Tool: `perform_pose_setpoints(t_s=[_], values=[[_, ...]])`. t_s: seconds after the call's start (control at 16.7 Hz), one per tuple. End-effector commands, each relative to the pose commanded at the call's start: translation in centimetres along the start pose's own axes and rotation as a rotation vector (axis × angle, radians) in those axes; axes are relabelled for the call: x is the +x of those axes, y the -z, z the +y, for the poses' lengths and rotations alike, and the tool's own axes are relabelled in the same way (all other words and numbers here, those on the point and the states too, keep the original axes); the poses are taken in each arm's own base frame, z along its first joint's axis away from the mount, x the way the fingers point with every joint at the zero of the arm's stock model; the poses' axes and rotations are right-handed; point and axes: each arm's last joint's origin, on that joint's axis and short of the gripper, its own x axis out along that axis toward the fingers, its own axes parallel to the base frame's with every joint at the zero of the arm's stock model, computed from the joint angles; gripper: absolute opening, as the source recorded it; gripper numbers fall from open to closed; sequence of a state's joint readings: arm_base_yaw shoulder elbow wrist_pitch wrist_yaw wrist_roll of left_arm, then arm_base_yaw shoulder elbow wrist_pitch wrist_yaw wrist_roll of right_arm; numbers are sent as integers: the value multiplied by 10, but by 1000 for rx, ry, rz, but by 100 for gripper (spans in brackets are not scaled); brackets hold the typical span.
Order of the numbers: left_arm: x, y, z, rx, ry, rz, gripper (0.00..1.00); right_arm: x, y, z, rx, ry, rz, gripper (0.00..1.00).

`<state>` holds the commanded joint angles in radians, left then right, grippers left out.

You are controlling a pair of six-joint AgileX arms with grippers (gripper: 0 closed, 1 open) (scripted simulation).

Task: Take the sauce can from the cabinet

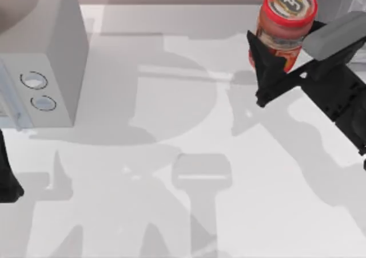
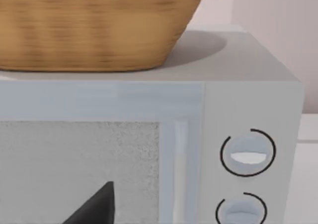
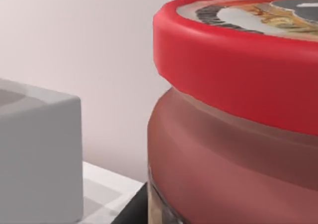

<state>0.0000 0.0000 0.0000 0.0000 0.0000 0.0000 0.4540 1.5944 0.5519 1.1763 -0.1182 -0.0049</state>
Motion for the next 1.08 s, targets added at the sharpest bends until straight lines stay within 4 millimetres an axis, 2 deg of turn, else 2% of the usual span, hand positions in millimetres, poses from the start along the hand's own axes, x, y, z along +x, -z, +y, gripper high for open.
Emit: perform_pose_setpoints(t_s=[0.24,0.48,0.6,0.9,1.08], values=[[0,0,0,0,0,0,100,27,59,23,24,-101,54,0],[0,0,0,0,0,0,100,33,104,40,44,-162,113,0],[0,0,0,0,0,0,100,32,113,43,49,-174,127,0],[0,0,0,0,0,0,100,31,115,41,51,-169,135,0],[0,0,0,0,0,0,100,39,121,44,53,-173,143,0]])
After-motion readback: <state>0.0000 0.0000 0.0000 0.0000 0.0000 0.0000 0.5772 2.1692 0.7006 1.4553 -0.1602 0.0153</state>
